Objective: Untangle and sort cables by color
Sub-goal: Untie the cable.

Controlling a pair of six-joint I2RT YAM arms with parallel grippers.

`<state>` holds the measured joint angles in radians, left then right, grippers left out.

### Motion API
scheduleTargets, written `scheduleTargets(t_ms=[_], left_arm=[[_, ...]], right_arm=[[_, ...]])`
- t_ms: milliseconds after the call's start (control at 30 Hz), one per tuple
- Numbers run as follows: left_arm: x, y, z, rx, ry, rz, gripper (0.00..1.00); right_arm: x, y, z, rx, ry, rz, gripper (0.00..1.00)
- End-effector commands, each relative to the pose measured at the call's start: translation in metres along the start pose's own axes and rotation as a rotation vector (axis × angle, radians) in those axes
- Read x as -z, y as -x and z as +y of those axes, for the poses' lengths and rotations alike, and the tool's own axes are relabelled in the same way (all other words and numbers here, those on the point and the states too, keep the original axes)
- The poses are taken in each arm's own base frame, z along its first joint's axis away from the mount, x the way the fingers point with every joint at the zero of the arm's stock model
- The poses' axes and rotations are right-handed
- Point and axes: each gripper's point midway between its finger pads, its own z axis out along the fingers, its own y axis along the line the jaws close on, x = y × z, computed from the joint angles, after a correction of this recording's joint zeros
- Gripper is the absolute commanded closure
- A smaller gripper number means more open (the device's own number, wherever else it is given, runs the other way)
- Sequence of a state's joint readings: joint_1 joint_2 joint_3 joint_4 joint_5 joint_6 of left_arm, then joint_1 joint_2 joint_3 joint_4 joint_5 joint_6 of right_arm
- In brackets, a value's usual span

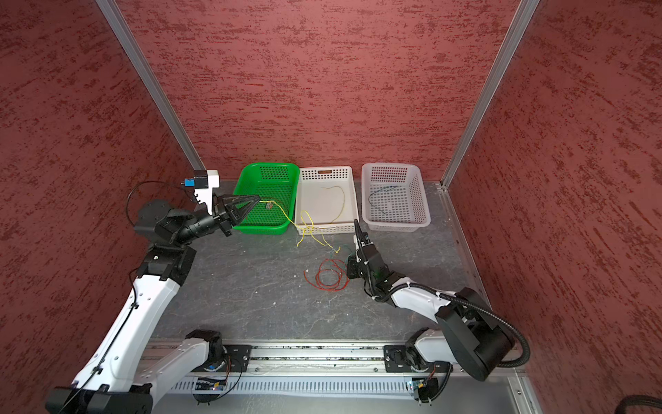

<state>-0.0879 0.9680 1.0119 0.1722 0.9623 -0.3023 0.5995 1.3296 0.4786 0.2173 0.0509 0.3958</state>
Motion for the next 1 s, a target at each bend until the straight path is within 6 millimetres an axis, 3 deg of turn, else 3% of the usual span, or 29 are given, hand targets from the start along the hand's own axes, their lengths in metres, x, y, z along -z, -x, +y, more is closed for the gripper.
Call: scheduleTargets(t_ms=[0,300,500,700,967], left_arm=[[0.003,0.028,-0.011,-0.083,-0.014,-0.058,1.0],[0.025,0.051,-0.011,-0.177,0.096,-0.062,1.0],[0.034,0.06,-0.015,-0.17,0.101,-0.087,1.0],[0.019,0.03,-0.017,-0.116,0.041,-0.044,1.0],[0.003,-0.001,-0.022,-0.076,-0.011,0.014,1.0]], right_arm=[[0.001,-0.015,-0.024,-0.008,-0.109,0.059,0.94],[-0.004,-0.025,-0.036,-0.026,-0.166,0.113,0.95],[-0.009,-0.03,-0.029,-0.009,-0.125,0.148,0.95],[-0.002,-0.017,-0.009,0.012,-0.027,0.115,0.93],[0.004,-0.004,-0.001,0.063,-0.025,0.147,0.74]])
